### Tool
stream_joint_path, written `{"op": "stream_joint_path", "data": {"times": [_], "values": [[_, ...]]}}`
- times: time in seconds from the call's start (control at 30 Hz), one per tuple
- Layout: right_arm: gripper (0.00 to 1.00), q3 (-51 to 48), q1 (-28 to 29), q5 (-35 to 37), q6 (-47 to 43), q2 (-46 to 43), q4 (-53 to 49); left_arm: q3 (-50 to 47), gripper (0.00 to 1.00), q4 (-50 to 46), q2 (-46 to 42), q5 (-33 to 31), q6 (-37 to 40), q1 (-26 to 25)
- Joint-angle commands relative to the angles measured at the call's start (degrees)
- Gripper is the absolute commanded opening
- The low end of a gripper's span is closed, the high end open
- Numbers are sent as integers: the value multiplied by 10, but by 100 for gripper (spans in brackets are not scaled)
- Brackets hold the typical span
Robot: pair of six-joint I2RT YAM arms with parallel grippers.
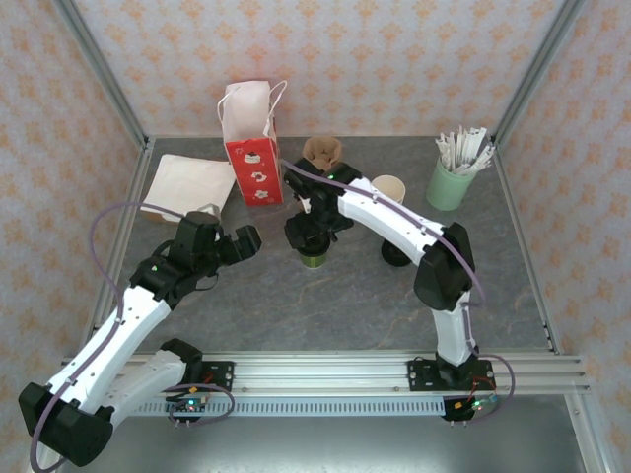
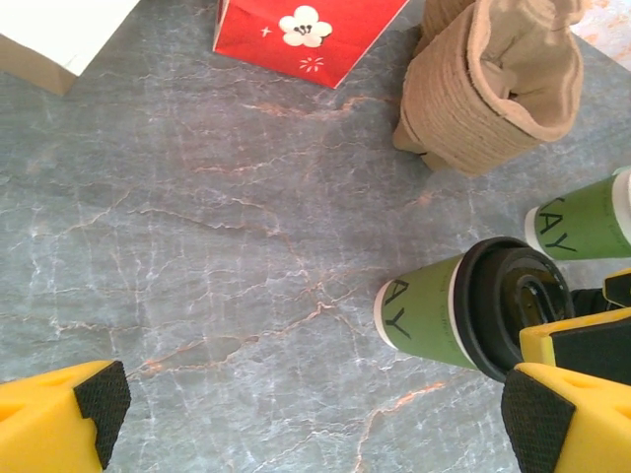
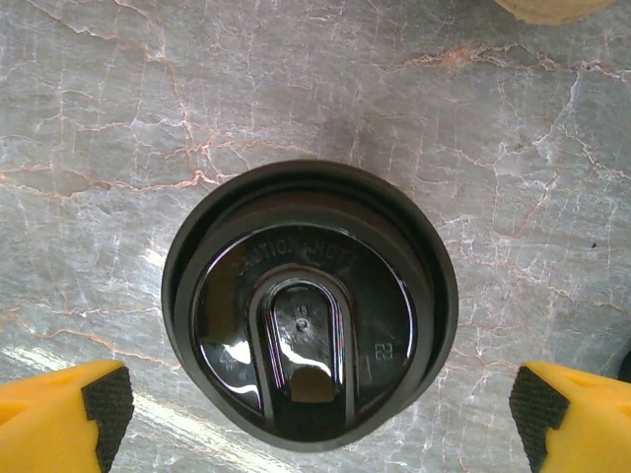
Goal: Pack the takeout coffee
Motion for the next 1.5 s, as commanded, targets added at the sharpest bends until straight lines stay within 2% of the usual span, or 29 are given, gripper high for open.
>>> {"op": "stream_joint_path", "data": {"times": [0.0, 0.5, 1.47], "values": [[99, 34, 5, 21, -19, 21, -42, -10, 100, -14, -11, -30, 2, 6], [99, 55, 9, 4, -24, 55, -36, -14, 100, -15, -11, -34, 3, 6], [100, 64, 11, 17, -26, 103, -37, -17, 100, -13, -11, -31, 4, 6]]}}
